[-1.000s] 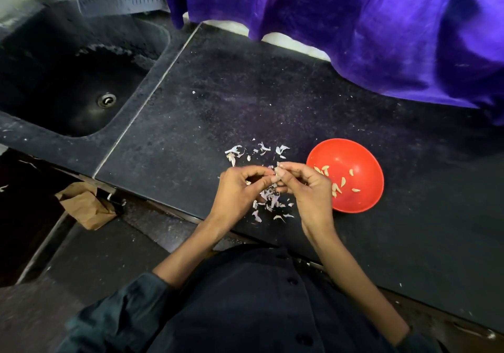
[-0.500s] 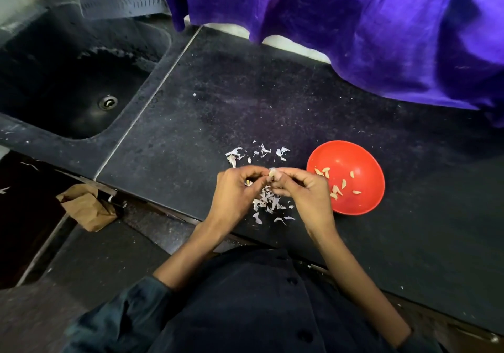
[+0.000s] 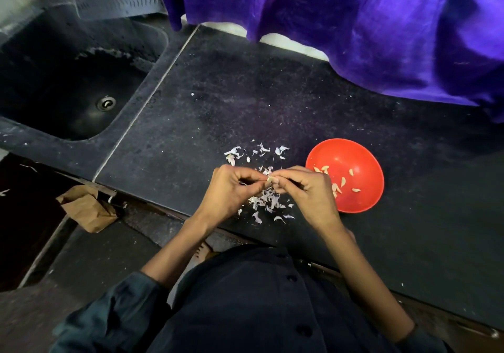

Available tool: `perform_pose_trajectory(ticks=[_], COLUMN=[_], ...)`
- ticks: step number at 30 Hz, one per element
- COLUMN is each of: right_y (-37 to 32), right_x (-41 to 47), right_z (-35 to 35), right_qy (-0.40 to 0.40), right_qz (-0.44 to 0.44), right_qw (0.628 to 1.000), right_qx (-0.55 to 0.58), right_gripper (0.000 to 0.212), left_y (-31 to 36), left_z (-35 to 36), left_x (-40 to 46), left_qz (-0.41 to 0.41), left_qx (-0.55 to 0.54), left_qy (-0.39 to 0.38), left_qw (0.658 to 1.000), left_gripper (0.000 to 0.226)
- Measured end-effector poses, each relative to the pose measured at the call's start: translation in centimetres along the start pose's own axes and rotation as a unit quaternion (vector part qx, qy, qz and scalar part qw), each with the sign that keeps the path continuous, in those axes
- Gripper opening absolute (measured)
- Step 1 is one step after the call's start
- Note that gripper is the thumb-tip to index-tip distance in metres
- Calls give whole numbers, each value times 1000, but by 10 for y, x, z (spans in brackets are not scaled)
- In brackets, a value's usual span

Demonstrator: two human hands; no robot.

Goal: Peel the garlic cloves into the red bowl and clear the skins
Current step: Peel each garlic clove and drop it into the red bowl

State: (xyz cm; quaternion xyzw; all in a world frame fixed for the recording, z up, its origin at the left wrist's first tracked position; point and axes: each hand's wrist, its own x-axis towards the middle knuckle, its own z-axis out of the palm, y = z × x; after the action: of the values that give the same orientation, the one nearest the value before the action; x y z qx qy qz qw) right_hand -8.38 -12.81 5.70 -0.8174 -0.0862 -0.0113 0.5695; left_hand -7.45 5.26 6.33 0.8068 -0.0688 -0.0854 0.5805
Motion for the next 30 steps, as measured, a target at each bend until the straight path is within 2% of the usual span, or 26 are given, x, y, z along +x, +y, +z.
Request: perform_pose_trajectory(ticks=[3,9,13,18,23,27,30], right_y=[0,-7,-9,-9,-7,-2,2], right_x=[2,2,2,4,3,0,0], right_z=[0,8,12,10,10,5,0], right_qy=[3,56,86,77,69,88,99], right_qz=[-33,-83,-98,-16,51,87,106], right_qw=[998,991,987,997,990,984,982], right_qx=[-46,-93,-91,19,115,125,123], right_gripper=[13,11,11,18,20,15,11], left_y=[4,2,-1,1,3,5,2], left_z=[-1,1,5,11,15,14,11], left_x=[-1,-1,-2,-4,-5,-2,-1], left_qz=[5,3,1,5,2,-27,-35], left_qx=[-19,-52,-78,-156,-263,-317,-314], left_qy=[0,24,47,68,57,75,70], left_qw=[1000,998,996,985,963,945,946], left_gripper=[9,15,10,10,13,13,16])
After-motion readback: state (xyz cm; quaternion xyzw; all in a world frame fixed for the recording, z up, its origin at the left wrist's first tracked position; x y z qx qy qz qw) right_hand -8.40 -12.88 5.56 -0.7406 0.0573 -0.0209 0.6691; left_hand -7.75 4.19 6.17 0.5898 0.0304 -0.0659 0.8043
